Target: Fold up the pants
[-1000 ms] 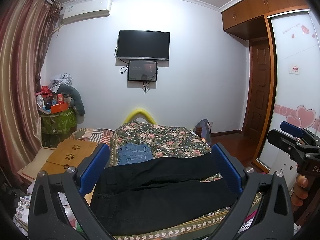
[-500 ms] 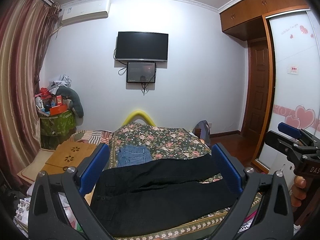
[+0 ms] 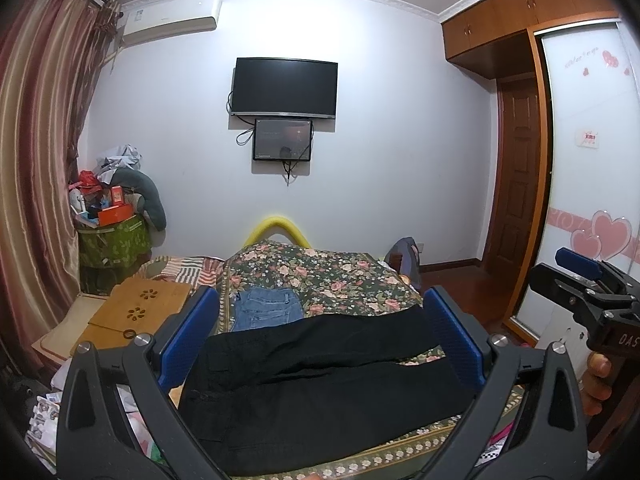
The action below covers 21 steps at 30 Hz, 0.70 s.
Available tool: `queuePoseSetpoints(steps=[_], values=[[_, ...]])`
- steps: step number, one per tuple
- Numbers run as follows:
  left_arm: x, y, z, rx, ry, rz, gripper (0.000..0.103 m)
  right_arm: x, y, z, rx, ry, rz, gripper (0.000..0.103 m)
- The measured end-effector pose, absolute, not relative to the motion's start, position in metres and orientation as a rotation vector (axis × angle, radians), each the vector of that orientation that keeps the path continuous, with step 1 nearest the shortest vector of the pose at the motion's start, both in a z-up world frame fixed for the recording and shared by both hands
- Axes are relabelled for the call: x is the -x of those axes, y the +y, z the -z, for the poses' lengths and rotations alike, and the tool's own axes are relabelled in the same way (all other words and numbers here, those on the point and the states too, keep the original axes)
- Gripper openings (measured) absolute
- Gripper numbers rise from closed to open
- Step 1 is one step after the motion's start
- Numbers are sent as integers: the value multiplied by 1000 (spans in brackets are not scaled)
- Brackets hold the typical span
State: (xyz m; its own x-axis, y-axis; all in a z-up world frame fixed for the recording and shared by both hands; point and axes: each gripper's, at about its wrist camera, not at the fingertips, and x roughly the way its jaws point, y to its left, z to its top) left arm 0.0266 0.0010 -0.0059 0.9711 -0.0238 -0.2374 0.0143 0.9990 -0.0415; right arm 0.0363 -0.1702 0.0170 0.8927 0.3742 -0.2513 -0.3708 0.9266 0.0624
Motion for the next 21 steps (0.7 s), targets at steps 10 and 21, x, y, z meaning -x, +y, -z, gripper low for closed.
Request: queuePoseSetpoints(steps=[10, 21], values=[[-99, 37, 17, 32, 338, -42, 103, -101, -175, 7, 15, 347, -327, 103], [-235, 120, 73, 2, 510, -209, 103, -213, -183, 69, 82, 549, -318, 103]])
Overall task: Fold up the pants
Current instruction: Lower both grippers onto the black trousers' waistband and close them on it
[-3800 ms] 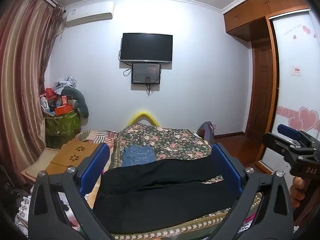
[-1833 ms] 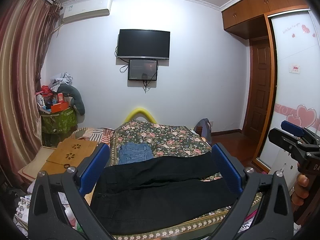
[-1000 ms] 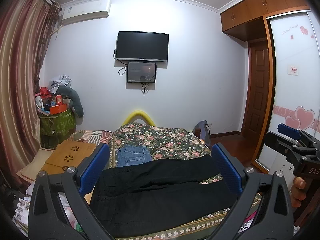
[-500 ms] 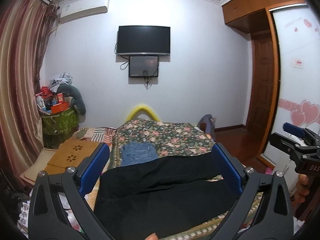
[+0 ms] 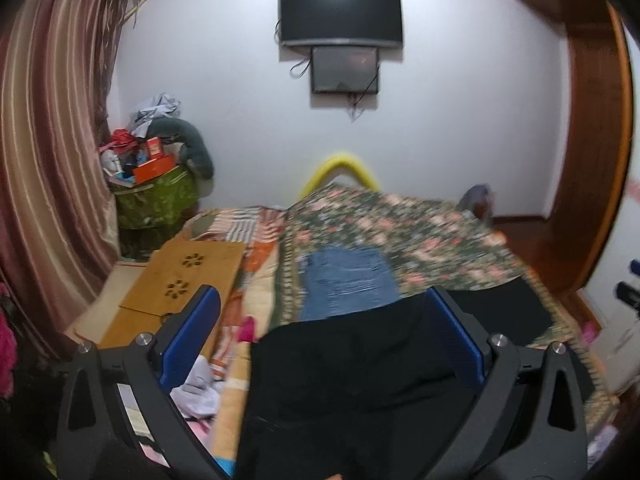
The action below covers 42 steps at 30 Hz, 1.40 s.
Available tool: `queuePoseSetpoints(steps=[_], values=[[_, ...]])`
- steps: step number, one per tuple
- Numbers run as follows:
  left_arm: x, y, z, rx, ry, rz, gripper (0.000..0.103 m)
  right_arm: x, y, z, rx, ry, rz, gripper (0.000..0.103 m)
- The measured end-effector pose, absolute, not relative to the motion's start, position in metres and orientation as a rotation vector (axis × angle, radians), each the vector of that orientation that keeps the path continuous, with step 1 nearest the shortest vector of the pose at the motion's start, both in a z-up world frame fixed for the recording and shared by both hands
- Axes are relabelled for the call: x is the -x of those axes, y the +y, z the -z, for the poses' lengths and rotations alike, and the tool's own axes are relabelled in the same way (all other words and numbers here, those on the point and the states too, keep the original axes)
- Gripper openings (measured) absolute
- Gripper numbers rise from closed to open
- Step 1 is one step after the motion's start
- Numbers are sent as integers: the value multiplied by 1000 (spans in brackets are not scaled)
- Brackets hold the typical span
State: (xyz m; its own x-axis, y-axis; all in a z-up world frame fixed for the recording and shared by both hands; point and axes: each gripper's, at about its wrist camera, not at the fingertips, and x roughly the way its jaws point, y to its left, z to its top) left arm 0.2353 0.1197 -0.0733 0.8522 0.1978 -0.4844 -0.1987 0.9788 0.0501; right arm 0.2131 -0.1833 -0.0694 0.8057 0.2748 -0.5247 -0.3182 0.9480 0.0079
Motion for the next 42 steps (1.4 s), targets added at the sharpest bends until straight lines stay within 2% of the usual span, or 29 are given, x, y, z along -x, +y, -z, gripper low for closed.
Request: queuePoseSetpoints(steps=[11, 19, 23, 26, 31, 33, 35, 36, 38, 39, 41, 42], values=[[-357, 209, 184, 52, 775, -307, 103, -296, -158, 140, 150, 641, -428, 103], [-403, 248, 270, 95, 952, -302, 103, -364, -116, 189, 299, 711, -538, 103], [-416, 260, 300, 118, 1010, -303, 101, -398, -103, 209, 270, 766, -608, 102], [-422, 268, 318, 155, 1052, -291, 89, -424, -99, 219, 211, 821, -666, 102], [-428, 271, 334, 179, 1095, -275, 78, -448, -81, 235, 233, 893, -709, 101], [-430, 270, 337, 200, 1103, -260, 71, -454, -74, 246, 248, 948, -760, 101], [-432, 269, 339, 228, 1117, -233, 56, -456, -74, 250, 224, 970, -795, 99], [-433, 266, 339, 231, 1121, -205, 50, -455, -73, 251, 207, 983, -815, 96], [-434, 261, 337, 214, 1130, -194, 38, -455, -73, 251, 194, 996, -836, 83], [-435, 259, 337, 207, 1138, -194, 35, -454, -72, 250, 197, 995, -845, 80], [-435, 257, 335, 198, 1151, -194, 26, -449, -70, 247, 210, 988, -858, 63], [-435, 256, 334, 195, 1153, -195, 24, -447, -69, 245, 214, 986, -863, 59]])
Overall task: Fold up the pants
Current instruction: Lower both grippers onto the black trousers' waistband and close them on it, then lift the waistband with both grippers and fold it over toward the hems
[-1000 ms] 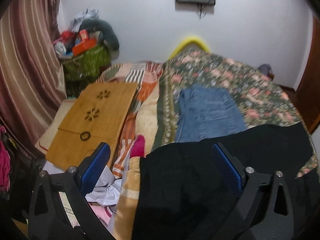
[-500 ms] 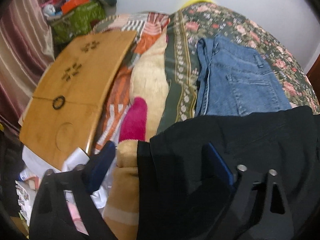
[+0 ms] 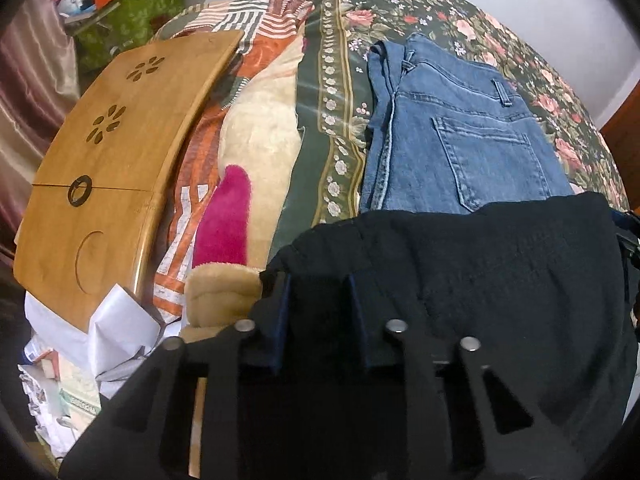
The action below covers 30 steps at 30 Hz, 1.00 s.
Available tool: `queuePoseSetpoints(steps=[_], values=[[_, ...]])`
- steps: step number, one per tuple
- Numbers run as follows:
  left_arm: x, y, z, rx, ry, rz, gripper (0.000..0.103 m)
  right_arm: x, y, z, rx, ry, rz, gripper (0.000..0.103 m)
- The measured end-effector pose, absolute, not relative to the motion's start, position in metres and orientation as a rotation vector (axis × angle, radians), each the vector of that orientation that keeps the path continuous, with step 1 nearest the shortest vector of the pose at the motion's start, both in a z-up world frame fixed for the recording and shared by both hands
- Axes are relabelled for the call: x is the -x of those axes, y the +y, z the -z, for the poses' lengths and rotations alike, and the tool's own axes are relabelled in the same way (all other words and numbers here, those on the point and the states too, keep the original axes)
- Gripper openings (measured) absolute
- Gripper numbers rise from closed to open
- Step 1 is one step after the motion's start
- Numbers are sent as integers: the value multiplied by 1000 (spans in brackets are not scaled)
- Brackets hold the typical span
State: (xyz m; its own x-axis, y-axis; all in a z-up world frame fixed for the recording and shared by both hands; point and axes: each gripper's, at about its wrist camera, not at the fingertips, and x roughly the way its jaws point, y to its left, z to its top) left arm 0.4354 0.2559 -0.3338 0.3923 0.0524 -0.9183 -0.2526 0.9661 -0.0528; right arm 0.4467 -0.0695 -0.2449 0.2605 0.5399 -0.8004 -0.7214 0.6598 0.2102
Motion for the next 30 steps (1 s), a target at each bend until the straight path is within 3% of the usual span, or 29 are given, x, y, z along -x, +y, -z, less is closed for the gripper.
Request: queuePoseSetpoints(steps=[5, 7, 10, 12, 14, 15, 16, 22, 24, 28, 30], values=[[-431, 249, 317, 155, 1124, -211, 14, -442, -66, 237, 223, 972, -835, 19], [-427, 242, 305, 106, 1093, -213, 13, -438, -63, 233, 252, 954, -807, 11], [-421, 231, 289, 30, 1048, -220, 13, -433, -60, 222, 337, 887, -772, 10], [-417, 228, 281, 7, 1026, -218, 13, -435, -64, 217, 353, 863, -731, 19], [-416, 227, 277, -1, 1017, -222, 13, -447, -71, 216, 317, 882, -730, 60], [-416, 227, 276, -5, 1015, -220, 13, -453, -75, 219, 284, 898, -751, 67], [-416, 227, 278, -12, 1012, -218, 13, -460, -76, 223, 262, 923, -766, 72], [-421, 228, 302, -26, 1034, -231, 13, -478, -69, 258, 210, 1039, -855, 72], [-423, 229, 309, -24, 1040, -232, 13, -474, -65, 258, 215, 1025, -871, 64], [-425, 231, 313, -13, 1048, -242, 13, -466, -59, 252, 224, 1034, -884, 25], [-425, 230, 309, -14, 1041, -247, 13, -461, -59, 248, 201, 1046, -864, 17]])
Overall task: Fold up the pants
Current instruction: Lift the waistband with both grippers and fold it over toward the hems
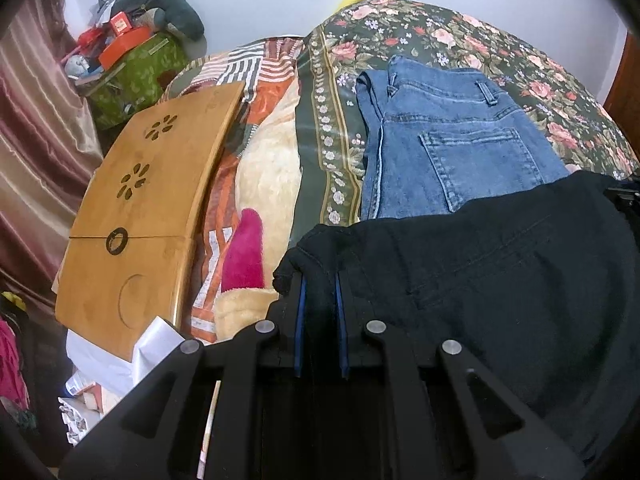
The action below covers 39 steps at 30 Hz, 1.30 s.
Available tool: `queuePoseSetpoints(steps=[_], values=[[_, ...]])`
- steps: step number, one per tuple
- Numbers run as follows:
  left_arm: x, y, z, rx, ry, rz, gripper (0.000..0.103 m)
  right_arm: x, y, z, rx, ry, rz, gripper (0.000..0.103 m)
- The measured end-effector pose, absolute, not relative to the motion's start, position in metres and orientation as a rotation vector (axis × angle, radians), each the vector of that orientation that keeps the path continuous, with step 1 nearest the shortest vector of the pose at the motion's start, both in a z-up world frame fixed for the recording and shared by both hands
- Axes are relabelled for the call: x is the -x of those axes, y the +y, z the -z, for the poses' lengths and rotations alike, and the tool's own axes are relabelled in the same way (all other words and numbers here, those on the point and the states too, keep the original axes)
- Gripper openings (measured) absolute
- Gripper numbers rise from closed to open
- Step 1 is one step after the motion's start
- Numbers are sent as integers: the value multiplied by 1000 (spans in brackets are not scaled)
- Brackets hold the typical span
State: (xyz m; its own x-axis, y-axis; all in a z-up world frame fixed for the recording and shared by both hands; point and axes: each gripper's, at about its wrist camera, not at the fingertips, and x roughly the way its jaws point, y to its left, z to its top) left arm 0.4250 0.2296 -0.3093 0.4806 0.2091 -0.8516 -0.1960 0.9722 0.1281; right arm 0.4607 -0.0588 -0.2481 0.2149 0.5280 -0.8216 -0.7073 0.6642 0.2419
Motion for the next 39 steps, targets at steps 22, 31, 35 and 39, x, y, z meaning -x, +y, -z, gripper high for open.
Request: queuePoseSetpoints(steps=[22, 31, 35, 39], values=[[-370, 202, 186, 30, 866, -158, 13, -355, -111, 126, 204, 735, -668, 6], [-294, 200, 183, 22, 880, -130, 13, -262, -124, 121, 199, 752, -714, 6], [-263, 207, 199, 34, 904, -118, 13, -227, -126, 138, 209, 792, -718, 6], [-229, 211, 224, 49, 963, -141, 13, -192, -126, 163, 202, 853, -715, 7]])
